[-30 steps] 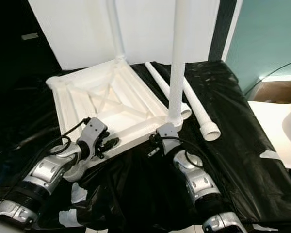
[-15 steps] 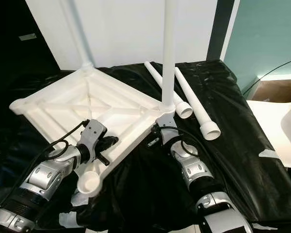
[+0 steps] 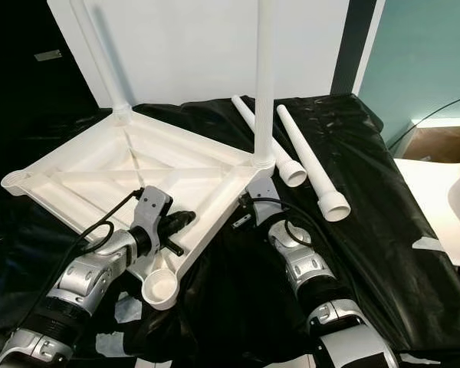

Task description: Building children table

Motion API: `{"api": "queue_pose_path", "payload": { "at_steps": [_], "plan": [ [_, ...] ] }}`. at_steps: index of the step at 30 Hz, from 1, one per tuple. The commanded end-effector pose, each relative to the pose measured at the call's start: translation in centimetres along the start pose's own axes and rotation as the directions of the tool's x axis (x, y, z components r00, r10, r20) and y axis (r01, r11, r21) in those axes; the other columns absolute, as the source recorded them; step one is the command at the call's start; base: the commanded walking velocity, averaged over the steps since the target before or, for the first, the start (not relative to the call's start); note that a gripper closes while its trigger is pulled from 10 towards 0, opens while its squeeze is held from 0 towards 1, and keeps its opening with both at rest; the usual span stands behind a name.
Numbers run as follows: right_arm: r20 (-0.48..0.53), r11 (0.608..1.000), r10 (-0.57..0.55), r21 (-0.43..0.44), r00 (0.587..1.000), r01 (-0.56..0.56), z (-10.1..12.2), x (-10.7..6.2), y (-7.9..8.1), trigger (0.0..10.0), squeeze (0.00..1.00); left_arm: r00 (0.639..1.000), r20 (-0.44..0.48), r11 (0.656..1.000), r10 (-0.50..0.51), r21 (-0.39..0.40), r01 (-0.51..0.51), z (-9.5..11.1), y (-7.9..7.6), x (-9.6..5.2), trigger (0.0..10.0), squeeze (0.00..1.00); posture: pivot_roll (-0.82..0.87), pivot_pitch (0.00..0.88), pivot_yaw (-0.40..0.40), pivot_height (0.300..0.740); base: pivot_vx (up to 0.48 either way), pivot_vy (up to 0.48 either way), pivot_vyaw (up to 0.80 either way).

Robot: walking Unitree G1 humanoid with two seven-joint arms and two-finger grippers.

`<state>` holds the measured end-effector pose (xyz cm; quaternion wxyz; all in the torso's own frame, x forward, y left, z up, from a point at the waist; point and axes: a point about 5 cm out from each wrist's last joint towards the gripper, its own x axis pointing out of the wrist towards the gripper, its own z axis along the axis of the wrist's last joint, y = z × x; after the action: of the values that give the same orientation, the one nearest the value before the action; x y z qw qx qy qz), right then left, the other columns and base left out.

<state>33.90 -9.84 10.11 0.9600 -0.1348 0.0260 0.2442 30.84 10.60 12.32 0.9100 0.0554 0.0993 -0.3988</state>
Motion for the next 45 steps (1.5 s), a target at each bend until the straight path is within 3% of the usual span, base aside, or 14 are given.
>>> {"api": "queue_pose_path", "payload": {
  "at_steps": [1,8,9,10,19,21,23,24,34,35,36,37,38,45],
  "plan": [
    [0.070,0.999,0.048,0.005,0.996,-0.048,1.3,0.4,1.2,10.0,0.00,1.000,0.011,0.998,-0.016,0.056,0.015,0.8,0.2,-0.1,10.0,0.00,0.02,0.000,0.078,0.740,0.000,0.000,0.00],
    [0.077,0.998,0.053,0.031,0.996,-0.056,0.4,-1.6,2.3,10.0,0.00,0.982,0.163,0.995,-0.096,0.025,0.094,2.7,0.4,-1.8,10.0,0.00,0.02,0.000,0.079,0.740,0.000,0.000,0.00],
    [0.071,0.998,0.045,0.040,0.996,-0.048,0.0,-2.0,2.3,10.0,0.00,0.978,0.174,0.993,-0.114,0.049,0.107,2.7,0.2,-2.0,10.0,0.22,0.01,0.000,0.080,0.740,0.000,0.000,0.00],
    [0.064,0.998,0.036,0.045,0.997,-0.039,-0.3,-2.6,2.3,10.0,0.00,0.977,0.178,0.992,-0.118,0.061,0.109,2.7,0.3,-2.4,10.0,1.00,0.01,0.000,0.085,0.740,0.000,0.000,0.00],
    [0.048,0.998,-0.010,0.060,0.999,0.007,-0.5,-3.4,1.7,10.0,0.00,0.994,-0.050,0.980,-0.100,0.170,0.107,1.0,2.1,-3.6,10.0,0.85,0.00,0.000,0.093,0.740,0.000,0.000,0.00],
    [0.051,0.998,-0.015,0.059,0.999,0.012,-0.3,-3.3,1.6,10.0,0.00,0.984,-0.086,0.973,-0.157,0.156,0.168,0.6,1.3,-3.5,10.0,0.52,0.00,0.000,0.096,0.740,0.000,0.000,0.00],
    [0.052,0.998,-0.016,0.059,0.999,0.013,-0.1,-3.3,1.6,10.0,0.00,0.980,-0.097,0.970,-0.173,0.154,0.187,0.5,0.9,-3.5,10.0,0.52,0.00,0.000,0.096,0.740,0.000,0.000,0.00],
    [0.055,0.998,-0.017,0.059,0.998,0.013,0.0,-3.2,1.7,10.0,0.00,0.978,-0.136,0.971,-0.160,0.154,0.181,0.0,0.7,-3.0,10.0,0.05,0.00,0.000,0.096,0.740,0.000,0.000,0.00],
    [0.075,0.999,0.017,0.050,0.997,-0.021,1.0,-2.3,2.6,10.0,0.00,0.945,-0.302,0.977,-0.122,0.129,0.167,-2.5,-0.1,-1.2,9.8,0.00,0.01,0.000,0.099,0.740,0.000,0.000,0.00],
    [0.083,0.999,0.026,0.042,0.996,-0.030,1.3,-2.0,2.7,10.0,0.00,0.935,-0.338,0.977,-0.109,0.135,0.163,-3.1,-0.2,-1.0,7.7,0.00,0.01,0.000,0.099,0.740,0.000,0.000,0.00],
    [0.087,0.999,0.032,0.037,0.996,-0.035,1.4,-1.8,2.7,10.0,0.00,0.927,-0.360,0.977,-0.102,0.139,0.161,-3.4,-0.2,-0.8,7.7,0.00,0.01,0.000,0.099,0.740,0.000,0.000,0.00],
    [0.089,0.999,0.033,0.034,0.995,-0.037,1.6,-1.6,2.6,10.0,0.00,0.923,-0.372,0.977,-0.101,0.139,0.163,-3.6,-0.2,-0.7,2.1,0.00,0.01,0.000,0.099,0.740,0.000,0.000,0.00],
    [0.091,0.999,0.033,0.032,0.995,-0.036,1.7,-1.5,2.5,10.0,0.00,0.922,-0.374,0.977,-0.104,0.136,0.165,-3.6,-0.3,-0.7,0.2,0.00,0.01,0.000,0.099,0.740,0.000,0.000,0.00],
    [0.047,1.000,0.023,0.014,0.999,-0.023,1.2,-1.2,1.9,10.0,0.00,0.924,-0.348,0.975,-0.156,0.093,0.200,-3.1,-1.2,-0.5,0.0,0.00,0.02,0.000,0.098,0.740,0.000,0.000,0.00]
  ]
}}
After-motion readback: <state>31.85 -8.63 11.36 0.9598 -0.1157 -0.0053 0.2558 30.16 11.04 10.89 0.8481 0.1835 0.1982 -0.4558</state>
